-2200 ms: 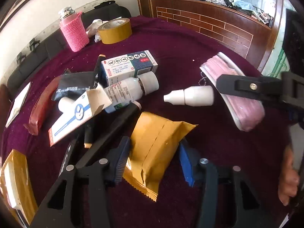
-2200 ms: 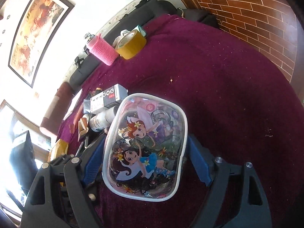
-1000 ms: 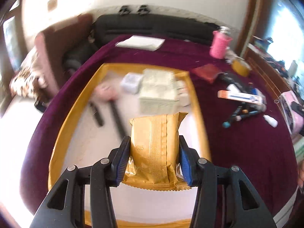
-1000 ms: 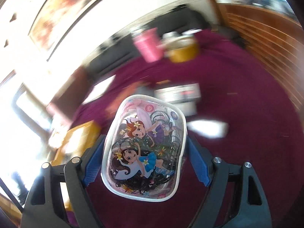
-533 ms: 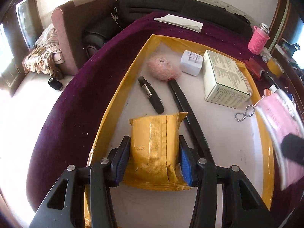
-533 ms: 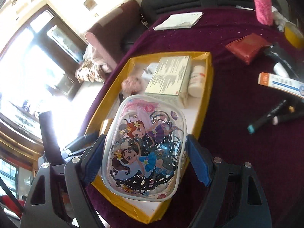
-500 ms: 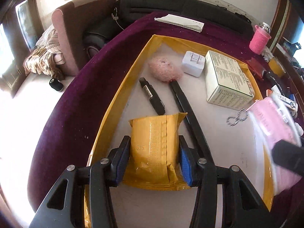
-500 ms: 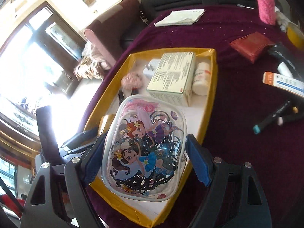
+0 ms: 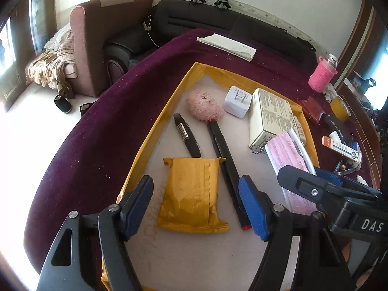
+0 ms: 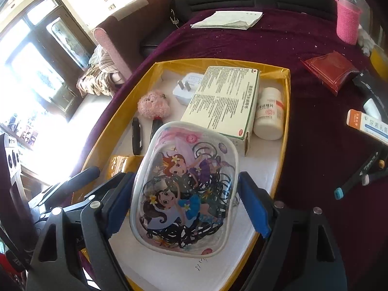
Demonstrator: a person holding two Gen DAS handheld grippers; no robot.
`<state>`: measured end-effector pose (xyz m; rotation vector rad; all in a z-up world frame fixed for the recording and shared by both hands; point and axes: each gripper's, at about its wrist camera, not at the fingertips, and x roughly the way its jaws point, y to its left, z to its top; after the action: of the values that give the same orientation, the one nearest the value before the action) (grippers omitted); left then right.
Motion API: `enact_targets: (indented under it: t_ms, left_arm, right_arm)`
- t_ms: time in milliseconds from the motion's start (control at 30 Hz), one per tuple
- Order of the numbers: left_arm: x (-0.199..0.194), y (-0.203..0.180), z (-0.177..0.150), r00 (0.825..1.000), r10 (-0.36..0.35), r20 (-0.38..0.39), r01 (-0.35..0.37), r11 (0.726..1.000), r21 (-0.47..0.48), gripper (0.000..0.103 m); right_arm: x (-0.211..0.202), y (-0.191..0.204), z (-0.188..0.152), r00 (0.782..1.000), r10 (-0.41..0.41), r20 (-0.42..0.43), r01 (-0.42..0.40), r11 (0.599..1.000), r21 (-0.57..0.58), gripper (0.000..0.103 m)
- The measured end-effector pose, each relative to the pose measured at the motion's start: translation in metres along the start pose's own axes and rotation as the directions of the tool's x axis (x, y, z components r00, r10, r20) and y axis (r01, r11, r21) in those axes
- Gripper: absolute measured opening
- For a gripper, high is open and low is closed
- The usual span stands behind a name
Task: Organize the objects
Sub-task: 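Carry the pencil case and yellow packet into the tray and open both tools, then withdraw both open tools from the tray back over the table items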
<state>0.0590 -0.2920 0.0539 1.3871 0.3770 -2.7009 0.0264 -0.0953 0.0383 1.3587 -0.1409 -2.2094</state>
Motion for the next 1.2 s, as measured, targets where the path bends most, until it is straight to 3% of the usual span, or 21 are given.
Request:
enact_targets:
  t_ms: [267, 467, 533, 633, 767, 833, 867, 1100, 1200]
  left_arm:
    - [-0.014, -0.004, -0.003, 0.998, 0.044, 0.052, -0.044, 0.999, 0.005, 0.069]
    - [-0.03, -0.013, -0.014, 0.992, 0.071, 0.1, -0.075, 0.997, 0.031, 0.069]
    - [-0.031, -0.02, -0.018, 0.996, 0.026, 0.083, -0.029, 0.999, 0.044, 0.069]
    - [-0.018, -0.039, -0.027, 0.993, -0.118, -0.029, 0.119, 0.992, 0.046, 0.069]
    - [0.006, -0.067, -0.036, 0.929, -0.319, -0.188, 0.322, 0.947, -0.014, 0.068]
    - [0.021, -0.076, -0.036, 0.915, -0.326, -0.238, 0.327, 0.944, -0.038, 0.068]
    - [0.029, -0.079, -0.034, 0.915, -0.316, -0.251, 0.315, 0.948, -0.046, 0.068]
    - [0.041, -0.092, -0.006, 0.961, -0.211, -0.178, 0.21, 0.977, -0.028, 0.079]
    - [0.031, -0.096, -0.011, 0.958, -0.218, -0.187, 0.222, 0.975, 0.0, 0.079]
  right_arm:
    - [-0.011, -0.008, 0.001, 0.998, 0.066, 0.006, -0.066, 0.997, 0.039, 0.085]
    - [-0.058, -0.022, -0.006, 0.991, 0.02, 0.132, -0.025, 0.999, 0.036, 0.085]
    - [-0.075, -0.036, -0.012, 0.986, -0.014, 0.168, 0.007, 0.999, 0.045, 0.085]
    - [-0.096, -0.068, -0.023, 0.978, -0.06, 0.201, 0.04, 0.994, 0.1, 0.085]
    - [-0.119, -0.114, -0.04, 0.973, -0.076, 0.216, 0.031, 0.979, 0.204, 0.085]
    - [-0.127, -0.132, -0.047, 0.972, -0.084, 0.222, 0.029, 0.97, 0.242, 0.085]
    - [-0.131, -0.141, -0.051, 0.97, -0.092, 0.224, 0.032, 0.965, 0.26, 0.085]
    - [-0.147, -0.164, -0.067, 0.964, -0.101, 0.248, 0.026, 0.956, 0.291, 0.085]
    - [-0.152, -0.176, -0.072, 0.963, -0.105, 0.249, 0.026, 0.954, 0.3, 0.085]
